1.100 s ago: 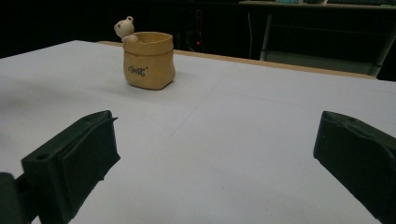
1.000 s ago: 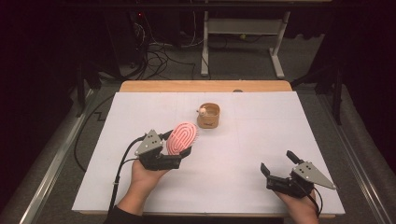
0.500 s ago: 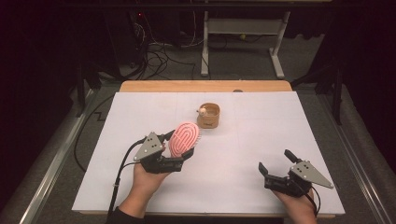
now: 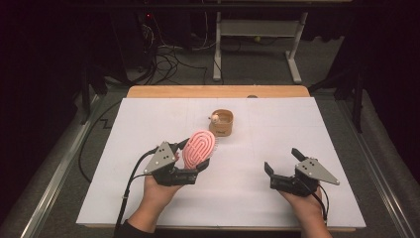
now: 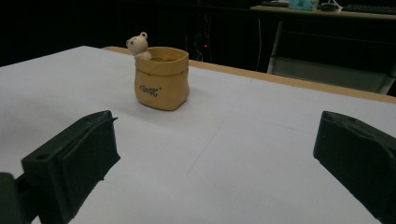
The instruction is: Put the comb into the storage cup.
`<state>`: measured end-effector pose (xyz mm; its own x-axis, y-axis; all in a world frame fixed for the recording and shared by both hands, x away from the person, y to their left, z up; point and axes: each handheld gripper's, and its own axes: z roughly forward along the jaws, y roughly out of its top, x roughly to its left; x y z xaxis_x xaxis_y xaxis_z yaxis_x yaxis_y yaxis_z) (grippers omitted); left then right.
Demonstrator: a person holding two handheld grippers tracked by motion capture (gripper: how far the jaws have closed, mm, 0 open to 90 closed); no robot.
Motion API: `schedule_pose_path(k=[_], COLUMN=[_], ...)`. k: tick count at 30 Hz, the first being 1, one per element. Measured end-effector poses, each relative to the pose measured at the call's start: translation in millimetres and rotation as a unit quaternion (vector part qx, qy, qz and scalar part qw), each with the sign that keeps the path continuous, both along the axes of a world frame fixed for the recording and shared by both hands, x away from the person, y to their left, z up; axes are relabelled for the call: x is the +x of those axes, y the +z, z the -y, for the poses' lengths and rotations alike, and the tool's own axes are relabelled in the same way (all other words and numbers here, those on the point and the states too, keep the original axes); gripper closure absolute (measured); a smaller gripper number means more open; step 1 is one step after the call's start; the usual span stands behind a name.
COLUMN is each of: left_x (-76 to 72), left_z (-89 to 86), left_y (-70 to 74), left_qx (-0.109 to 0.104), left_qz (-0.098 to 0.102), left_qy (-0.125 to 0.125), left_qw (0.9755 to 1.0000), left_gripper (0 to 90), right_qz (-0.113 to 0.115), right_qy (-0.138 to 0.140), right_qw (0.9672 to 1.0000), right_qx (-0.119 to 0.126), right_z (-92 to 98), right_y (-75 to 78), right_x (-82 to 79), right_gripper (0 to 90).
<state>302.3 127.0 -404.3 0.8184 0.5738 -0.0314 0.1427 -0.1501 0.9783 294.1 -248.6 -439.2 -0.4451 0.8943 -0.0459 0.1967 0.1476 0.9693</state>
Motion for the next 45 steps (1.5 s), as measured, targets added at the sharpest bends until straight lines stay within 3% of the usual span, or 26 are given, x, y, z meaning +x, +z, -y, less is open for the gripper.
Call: schedule_pose_path(k=[8, 16, 32, 45], left_x=[-1.1, -3.0, -11.8, -13.9], left_z=[0.0, 3.4, 14.2, 16.5], left_y=[0.6, -0.8, -3.2, -6.9], left_qx=[-0.002, 0.002, 0.019, 0.029], left_qz=[0.003, 0.005, 0.019, 0.015], left_qy=[0.002, 0.001, -0.003, -0.001], left_qw=[1.0000, 1.0000, 0.9996, 0.9995], left_gripper=[18.2, 18.2, 18.2, 18.2], right_qz=[0.006, 0.001, -0.026, -0.027], right_qy=[0.007, 0.016, 0.029, 0.051], right_qw=[1.0000, 0.9999, 0.9988, 0.9983], right_qx=[-0.002, -0.002, -0.029, -0.008], right_z=[-20.7, -42.0, -42.8, -50.9], right_y=[8.2, 6.6, -11.9, -0.8], right_x=[19.0, 31.9, 19.0, 12.4], right_gripper=[0.1, 0.1, 0.1, 0.1])
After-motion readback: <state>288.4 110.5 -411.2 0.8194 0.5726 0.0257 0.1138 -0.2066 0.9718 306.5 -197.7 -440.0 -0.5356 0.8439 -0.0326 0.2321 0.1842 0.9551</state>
